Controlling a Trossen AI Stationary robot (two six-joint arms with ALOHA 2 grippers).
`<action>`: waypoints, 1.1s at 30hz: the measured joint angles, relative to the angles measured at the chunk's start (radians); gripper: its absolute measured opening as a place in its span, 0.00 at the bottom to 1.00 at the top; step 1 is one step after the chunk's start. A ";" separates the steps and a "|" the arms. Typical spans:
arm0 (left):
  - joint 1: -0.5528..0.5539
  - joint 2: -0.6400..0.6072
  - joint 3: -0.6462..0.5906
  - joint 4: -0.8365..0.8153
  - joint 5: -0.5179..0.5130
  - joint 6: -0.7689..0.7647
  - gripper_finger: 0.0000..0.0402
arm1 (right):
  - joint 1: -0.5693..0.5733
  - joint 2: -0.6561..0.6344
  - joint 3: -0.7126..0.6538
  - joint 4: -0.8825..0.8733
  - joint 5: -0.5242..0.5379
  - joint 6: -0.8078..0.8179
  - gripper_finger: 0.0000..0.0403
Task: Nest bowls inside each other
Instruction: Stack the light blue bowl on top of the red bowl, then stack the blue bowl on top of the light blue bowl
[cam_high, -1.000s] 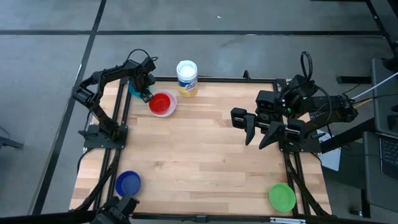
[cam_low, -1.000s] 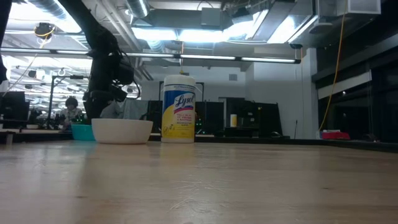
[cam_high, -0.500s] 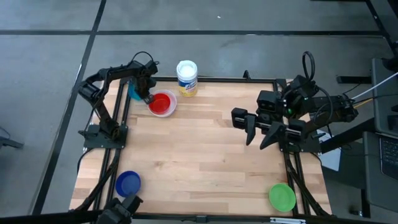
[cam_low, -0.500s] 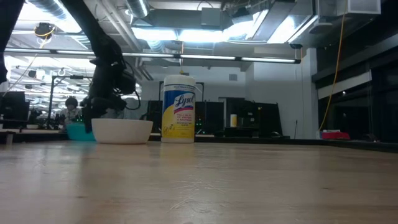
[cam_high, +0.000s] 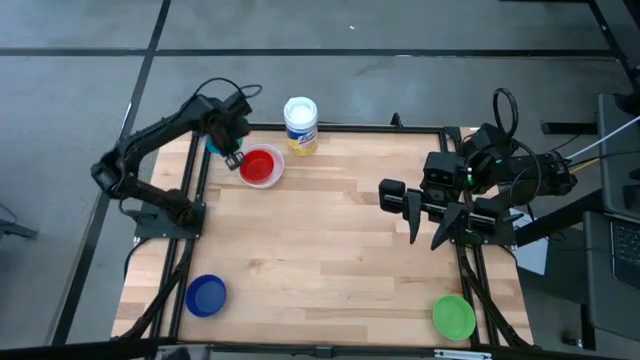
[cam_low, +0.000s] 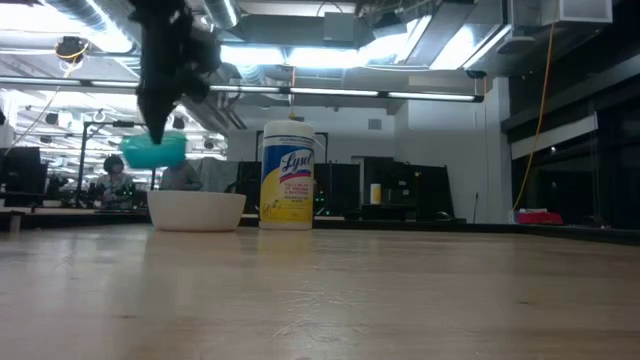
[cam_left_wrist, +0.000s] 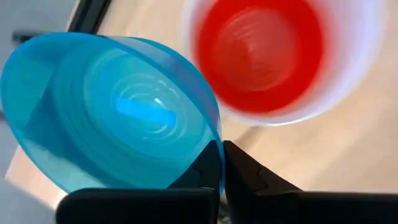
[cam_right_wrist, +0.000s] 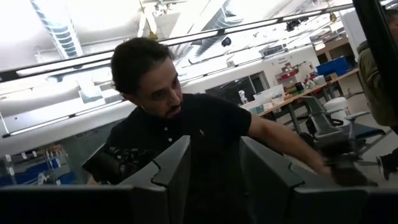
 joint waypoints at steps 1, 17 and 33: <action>-0.045 -0.002 0.011 -0.001 0.006 -0.025 0.01 | 0.000 0.000 0.000 0.000 -0.006 -0.003 0.35; -0.232 0.350 0.025 0.151 0.051 -0.113 0.00 | 0.026 0.000 0.000 -0.001 0.000 -0.003 0.36; -0.246 0.113 0.025 0.063 0.127 -0.198 0.29 | 0.066 -0.001 0.000 -0.009 0.056 -0.051 0.37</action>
